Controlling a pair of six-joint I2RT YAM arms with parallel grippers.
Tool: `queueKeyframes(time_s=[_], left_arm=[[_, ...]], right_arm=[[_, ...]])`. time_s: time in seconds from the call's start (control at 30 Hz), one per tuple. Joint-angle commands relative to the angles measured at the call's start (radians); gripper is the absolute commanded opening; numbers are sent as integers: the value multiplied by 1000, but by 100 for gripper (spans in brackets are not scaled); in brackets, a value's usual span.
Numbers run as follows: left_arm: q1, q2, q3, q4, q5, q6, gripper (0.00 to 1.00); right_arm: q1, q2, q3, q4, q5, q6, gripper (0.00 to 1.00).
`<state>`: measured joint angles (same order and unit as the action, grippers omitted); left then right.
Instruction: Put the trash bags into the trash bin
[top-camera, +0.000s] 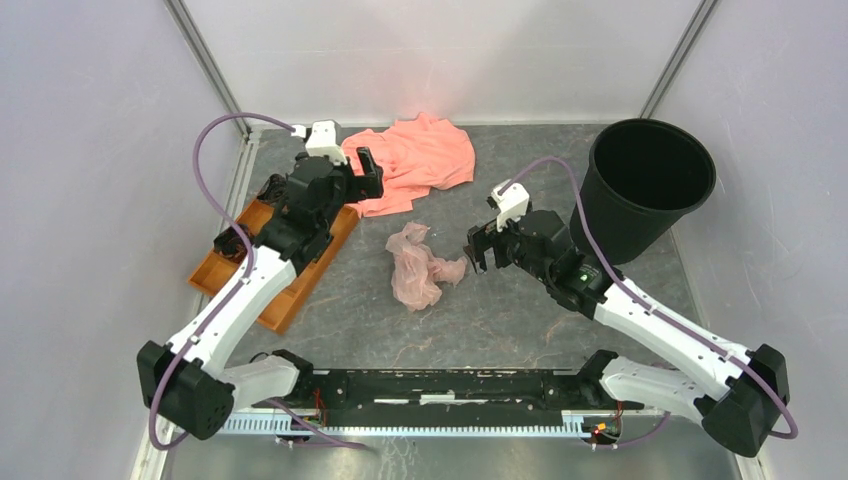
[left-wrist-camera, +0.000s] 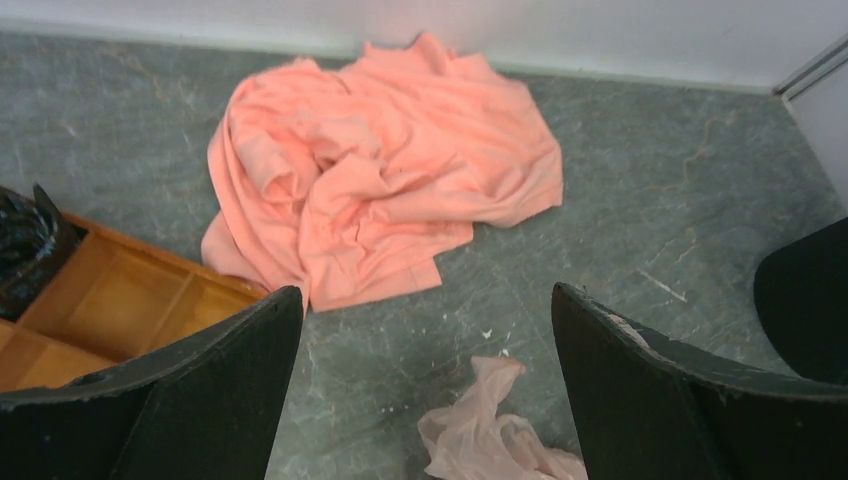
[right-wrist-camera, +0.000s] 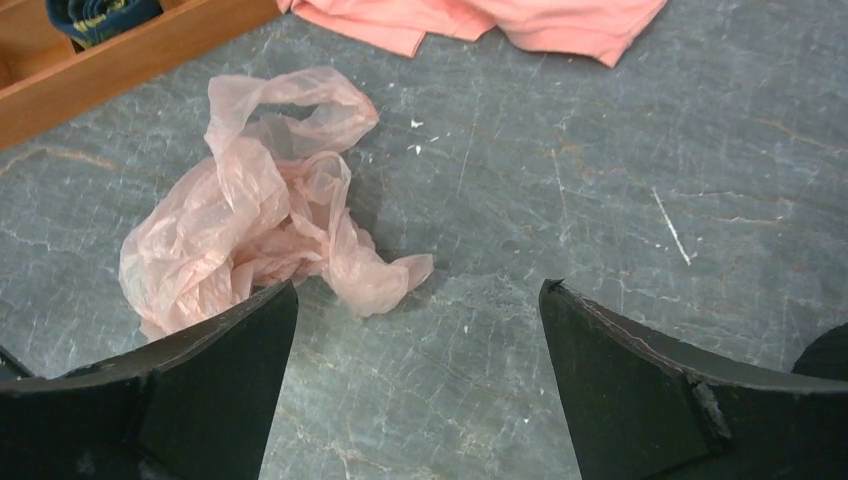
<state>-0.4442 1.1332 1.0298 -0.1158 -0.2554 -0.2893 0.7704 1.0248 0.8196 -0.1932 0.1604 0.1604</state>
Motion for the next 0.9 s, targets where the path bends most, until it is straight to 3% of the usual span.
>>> queueKeyframes(time_s=[0.0,0.17,0.3,0.37,0.57,0.7,0.87], left_arm=[[8,71,79,-165,3,-112,100],[7,107,35,-172,258,-42,100],[7,154,-32,-113,448,-48,100],[7,229,-17,-108,573,-58,100],[6,443,39,-181,731,-113,94],[7,487,47,-167,812,-126,74],[7,429,43,-153,819,-95,24]], right_arm=[[5,11,-13,-10,-63,26,98],[5,20,-67,1,-26,79,98],[6,29,-86,22,-85,58,98],[6,32,-101,33,-86,57,98],[5,46,-151,52,-136,21,98],[7,41,-206,112,-184,-8,98],[15,95,-236,157,-208,-35,98]])
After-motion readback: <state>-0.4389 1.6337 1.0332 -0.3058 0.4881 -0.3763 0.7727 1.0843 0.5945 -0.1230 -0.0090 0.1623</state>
